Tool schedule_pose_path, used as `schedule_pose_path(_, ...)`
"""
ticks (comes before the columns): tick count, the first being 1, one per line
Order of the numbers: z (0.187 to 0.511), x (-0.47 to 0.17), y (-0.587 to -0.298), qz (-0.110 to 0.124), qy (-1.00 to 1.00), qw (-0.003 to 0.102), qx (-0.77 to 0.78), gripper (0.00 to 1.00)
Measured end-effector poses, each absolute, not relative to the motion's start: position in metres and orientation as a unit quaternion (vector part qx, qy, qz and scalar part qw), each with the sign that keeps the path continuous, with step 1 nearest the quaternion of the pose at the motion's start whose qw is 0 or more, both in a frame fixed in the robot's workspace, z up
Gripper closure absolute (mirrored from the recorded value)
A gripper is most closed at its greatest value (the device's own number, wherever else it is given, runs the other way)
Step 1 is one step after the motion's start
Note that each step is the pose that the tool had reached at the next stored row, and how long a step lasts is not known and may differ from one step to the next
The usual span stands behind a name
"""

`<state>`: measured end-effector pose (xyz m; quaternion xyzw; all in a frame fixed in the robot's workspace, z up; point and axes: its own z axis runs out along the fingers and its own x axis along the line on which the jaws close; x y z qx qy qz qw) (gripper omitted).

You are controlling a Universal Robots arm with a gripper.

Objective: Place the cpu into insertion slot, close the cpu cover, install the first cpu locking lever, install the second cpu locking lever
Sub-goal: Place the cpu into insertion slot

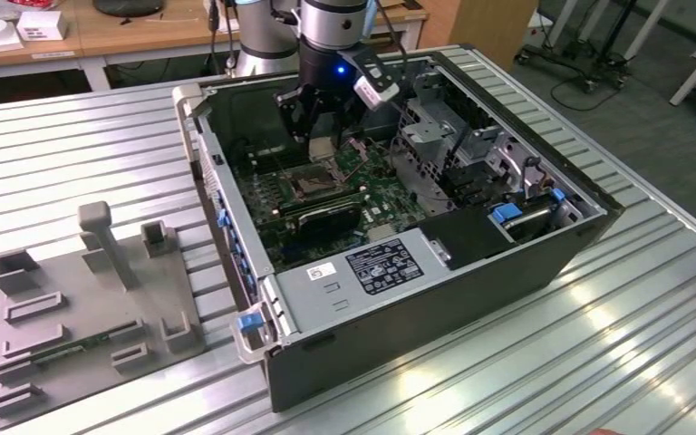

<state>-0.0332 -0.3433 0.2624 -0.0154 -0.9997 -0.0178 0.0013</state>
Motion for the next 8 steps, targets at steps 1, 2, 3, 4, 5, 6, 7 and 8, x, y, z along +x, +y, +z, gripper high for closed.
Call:
schedule_pose_path(1,0.2624,-0.0332,-0.3433,-0.018,-1.000,0.001,-0.015,0.46)
schedule_pose_path(2,0.2624,-0.0332,-0.3432,-0.018,-1.000,0.001,-0.015,0.46)
schedule_pose_path(3,0.2624,-0.0332,-0.3432,-0.018,-1.000,0.001,-0.015,0.46)
schedule_pose_path(4,0.2624,-0.0332,-0.3432,-0.018,-1.000,0.001,-0.015,0.46)
schedule_pose_path(5,0.2624,-0.0332,-0.3432,-0.018,-1.000,0.001,-0.015,0.46)
schedule_pose_path(6,0.2623,-0.0332,-0.3432,-0.018,-1.000,0.001,-0.015,0.46)
schedule_pose_path(7,0.2619,-0.0332,-0.3432,-0.018,-1.000,0.001,-0.015,0.46)
schedule_pose_path(8,0.2616,-0.0332,-0.3432,-0.018,-1.000,0.001,-0.015,0.46)
